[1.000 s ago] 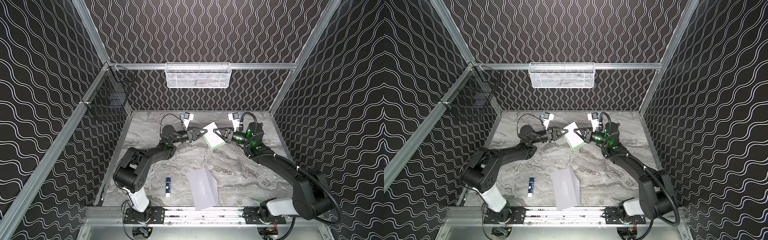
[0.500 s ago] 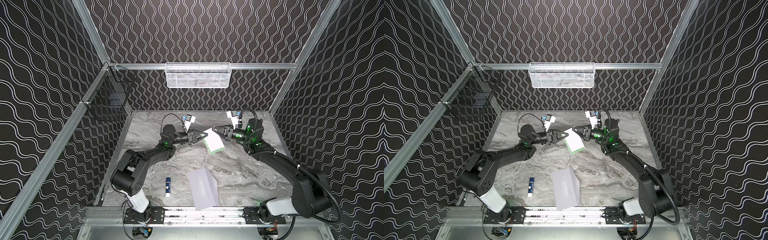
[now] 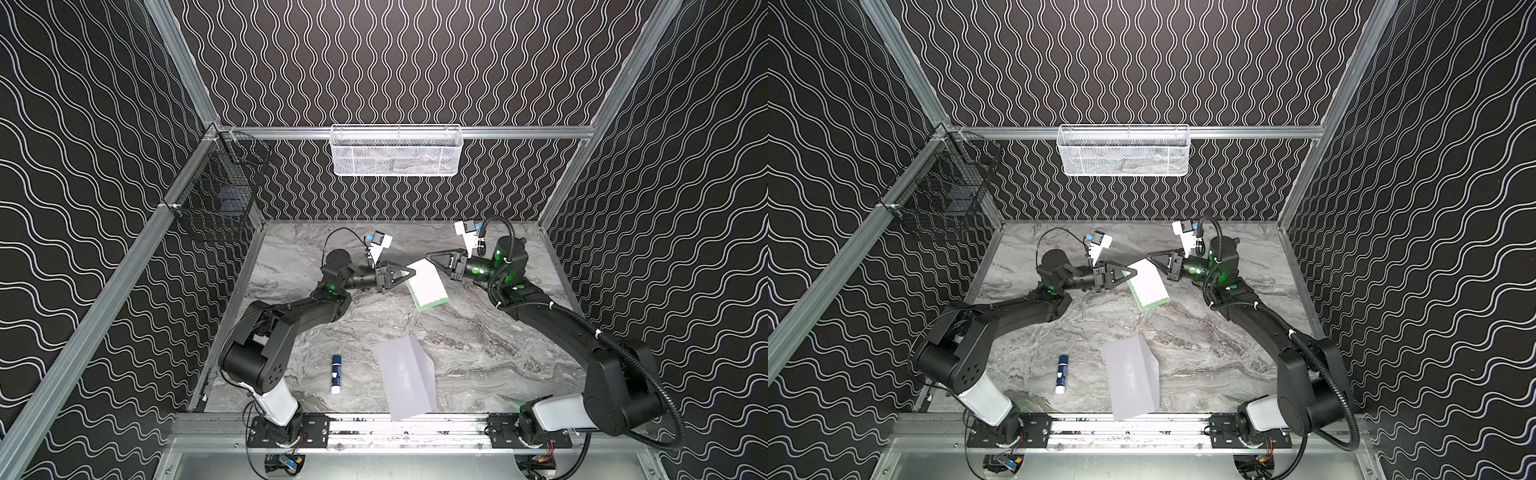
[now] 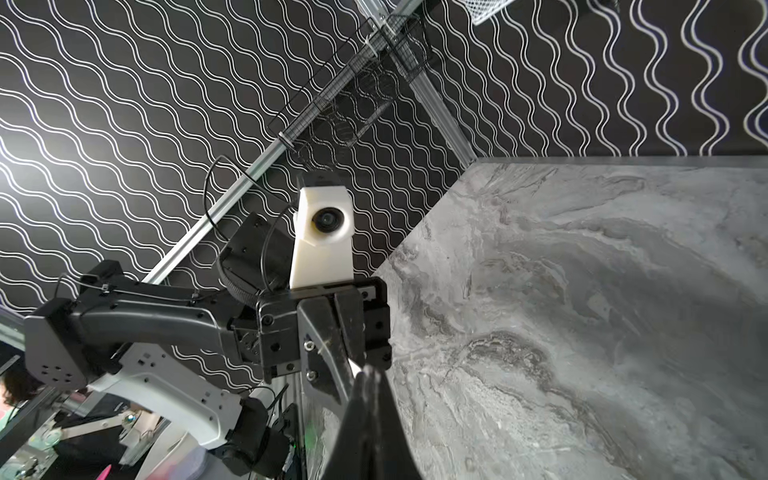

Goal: Place the letter into the envelope and seal it

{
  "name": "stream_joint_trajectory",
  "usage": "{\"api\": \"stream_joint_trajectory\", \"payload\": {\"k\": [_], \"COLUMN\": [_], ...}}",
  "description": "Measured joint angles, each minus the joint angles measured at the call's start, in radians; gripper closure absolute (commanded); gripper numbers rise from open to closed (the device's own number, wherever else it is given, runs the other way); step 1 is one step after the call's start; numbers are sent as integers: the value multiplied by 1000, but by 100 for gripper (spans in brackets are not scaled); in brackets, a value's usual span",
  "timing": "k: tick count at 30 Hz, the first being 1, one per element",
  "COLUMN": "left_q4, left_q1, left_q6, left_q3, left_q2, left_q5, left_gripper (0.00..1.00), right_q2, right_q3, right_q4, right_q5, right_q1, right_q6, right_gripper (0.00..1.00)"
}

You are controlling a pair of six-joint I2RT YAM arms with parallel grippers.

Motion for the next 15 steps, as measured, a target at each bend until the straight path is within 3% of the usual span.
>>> {"api": "stream_joint_trajectory", "payload": {"k": [2, 3, 5, 8, 10, 13, 14, 15], "left_q4": [2, 1, 2, 20, 35, 39, 40, 40], "left_q1": [0, 0, -1, -2, -2, -1, -1, -1], "left_q6": [0, 0, -5, -26, -26, -27, -28, -30], "left_q3": [0, 0, 0, 0, 0, 0, 0, 0], "left_q2": [1, 3, 8, 11, 11, 14, 15, 16], "left_q5": [4, 10, 14, 8, 6, 5, 5, 5], "left_gripper": [100, 100, 100, 100, 100, 100, 100, 100], "right_q2": [-5, -11, -24, -51, -73, -104, -114, -126], "right_q3": [-17, -33, -62, -112, -148, -201, -216, -229], "right_q4": [8, 11, 14, 6, 0, -1, -4, -11], "right_q5": [-3, -2, -7, -27, -35, -52, -55, -60], "right_q1": [0, 0, -2, -1, -1, -1, -2, -6], "right_q6": [-1, 3, 2, -2, -1, -3, -3, -4], "right_gripper": [100, 95, 70, 61, 64, 84, 96, 100]}}
